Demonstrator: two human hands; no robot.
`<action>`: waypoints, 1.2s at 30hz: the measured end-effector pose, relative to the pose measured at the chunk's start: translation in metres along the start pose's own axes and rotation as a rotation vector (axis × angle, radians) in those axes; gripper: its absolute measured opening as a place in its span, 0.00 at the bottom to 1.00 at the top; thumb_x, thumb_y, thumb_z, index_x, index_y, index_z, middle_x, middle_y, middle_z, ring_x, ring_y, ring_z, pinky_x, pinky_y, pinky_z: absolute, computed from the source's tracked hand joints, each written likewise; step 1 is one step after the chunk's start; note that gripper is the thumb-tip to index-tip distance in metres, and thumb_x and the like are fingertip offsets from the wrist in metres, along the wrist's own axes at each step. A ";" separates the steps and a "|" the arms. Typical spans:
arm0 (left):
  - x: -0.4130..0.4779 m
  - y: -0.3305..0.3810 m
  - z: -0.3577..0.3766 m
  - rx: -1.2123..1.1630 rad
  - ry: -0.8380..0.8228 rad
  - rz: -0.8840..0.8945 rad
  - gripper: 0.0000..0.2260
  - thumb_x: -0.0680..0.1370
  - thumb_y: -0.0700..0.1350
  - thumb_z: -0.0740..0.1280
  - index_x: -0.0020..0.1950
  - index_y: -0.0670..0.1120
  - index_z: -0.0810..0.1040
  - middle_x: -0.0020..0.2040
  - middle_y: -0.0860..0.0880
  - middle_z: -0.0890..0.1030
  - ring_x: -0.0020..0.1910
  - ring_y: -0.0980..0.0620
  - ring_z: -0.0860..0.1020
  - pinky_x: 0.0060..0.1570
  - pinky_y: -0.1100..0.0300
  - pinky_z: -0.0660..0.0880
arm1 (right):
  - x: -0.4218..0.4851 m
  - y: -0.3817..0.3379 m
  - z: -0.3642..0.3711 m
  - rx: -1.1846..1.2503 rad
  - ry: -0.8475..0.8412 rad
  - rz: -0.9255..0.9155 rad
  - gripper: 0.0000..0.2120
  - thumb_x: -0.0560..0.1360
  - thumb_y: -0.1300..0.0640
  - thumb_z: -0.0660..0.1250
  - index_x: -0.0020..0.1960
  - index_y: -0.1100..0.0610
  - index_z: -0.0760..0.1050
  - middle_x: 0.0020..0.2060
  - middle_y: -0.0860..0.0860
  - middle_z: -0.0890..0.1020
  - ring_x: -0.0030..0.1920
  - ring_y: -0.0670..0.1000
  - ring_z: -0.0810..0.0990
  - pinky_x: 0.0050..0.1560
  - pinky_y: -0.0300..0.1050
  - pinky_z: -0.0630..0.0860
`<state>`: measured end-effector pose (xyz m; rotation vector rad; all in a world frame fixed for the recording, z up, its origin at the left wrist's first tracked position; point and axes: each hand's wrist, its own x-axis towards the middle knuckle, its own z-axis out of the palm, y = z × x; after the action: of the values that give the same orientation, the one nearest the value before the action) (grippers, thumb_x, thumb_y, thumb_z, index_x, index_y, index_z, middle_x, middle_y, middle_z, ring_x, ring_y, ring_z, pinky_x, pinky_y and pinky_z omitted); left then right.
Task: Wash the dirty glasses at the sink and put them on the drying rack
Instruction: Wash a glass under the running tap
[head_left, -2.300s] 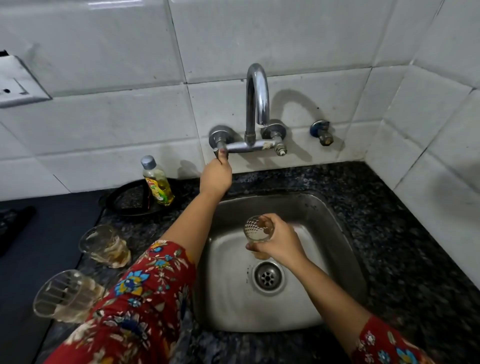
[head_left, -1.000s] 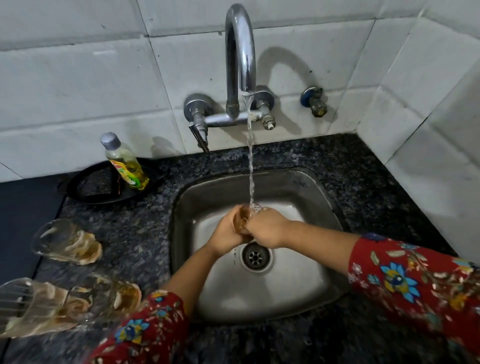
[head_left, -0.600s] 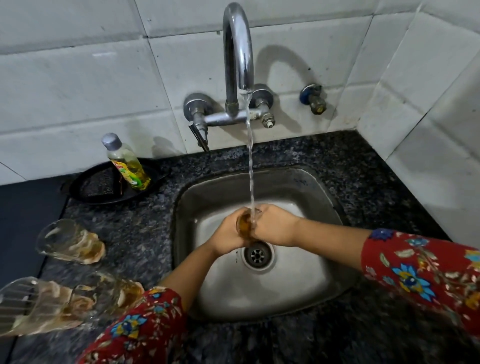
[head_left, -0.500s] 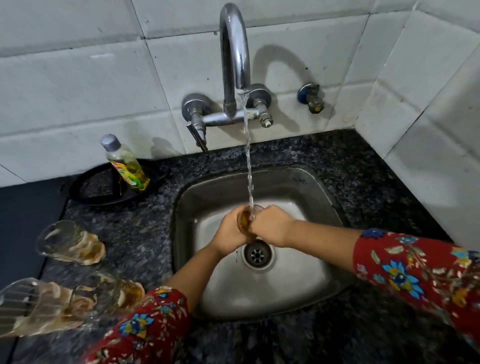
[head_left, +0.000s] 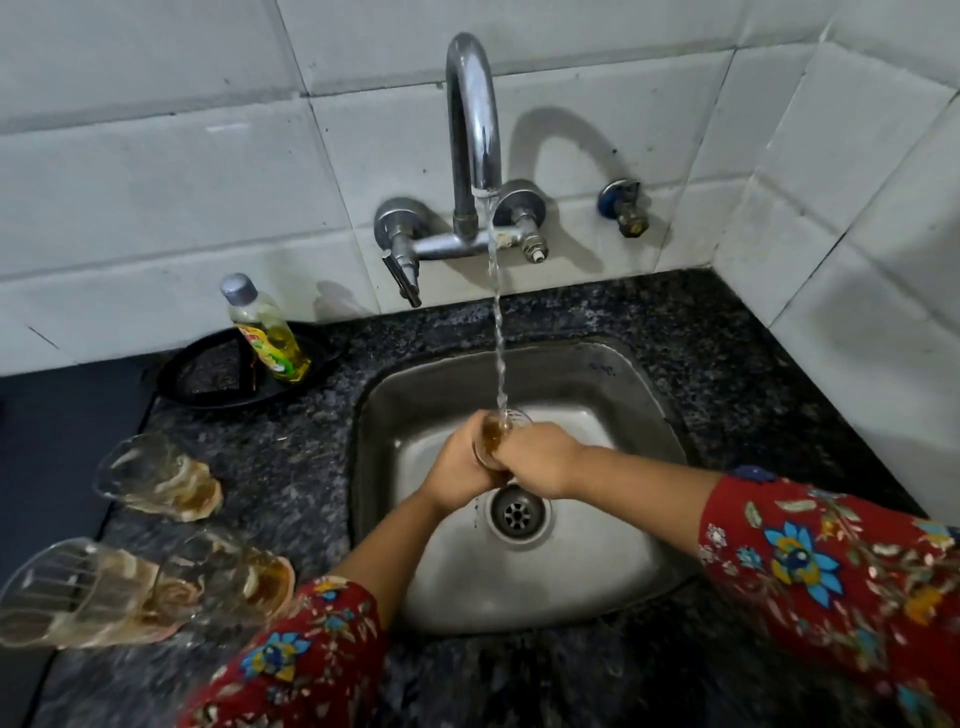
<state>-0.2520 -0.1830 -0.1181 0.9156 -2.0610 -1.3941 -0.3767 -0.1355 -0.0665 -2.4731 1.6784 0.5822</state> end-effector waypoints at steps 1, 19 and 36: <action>0.000 -0.005 -0.005 -0.010 -0.056 -0.007 0.24 0.62 0.29 0.76 0.55 0.43 0.78 0.51 0.55 0.81 0.51 0.67 0.79 0.50 0.72 0.73 | -0.004 0.005 -0.002 -0.099 0.015 -0.066 0.09 0.76 0.63 0.60 0.53 0.58 0.77 0.53 0.54 0.81 0.52 0.57 0.80 0.44 0.47 0.74; -0.001 -0.005 0.001 0.042 -0.039 -0.140 0.26 0.62 0.31 0.77 0.58 0.42 0.77 0.52 0.51 0.81 0.50 0.62 0.80 0.48 0.69 0.75 | 0.000 0.000 -0.002 0.044 -0.040 -0.034 0.09 0.76 0.61 0.61 0.53 0.58 0.78 0.54 0.54 0.81 0.54 0.56 0.79 0.48 0.45 0.73; 0.000 0.013 -0.005 0.056 -0.032 -0.174 0.24 0.62 0.25 0.73 0.54 0.41 0.76 0.44 0.53 0.78 0.40 0.63 0.78 0.40 0.71 0.72 | 0.003 -0.003 -0.001 0.269 -0.025 0.114 0.11 0.76 0.63 0.60 0.55 0.58 0.77 0.54 0.57 0.80 0.54 0.58 0.78 0.44 0.44 0.69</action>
<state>-0.2521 -0.1828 -0.1038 1.1267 -2.0953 -1.4536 -0.3726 -0.1366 -0.0669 -2.1872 1.7671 0.3669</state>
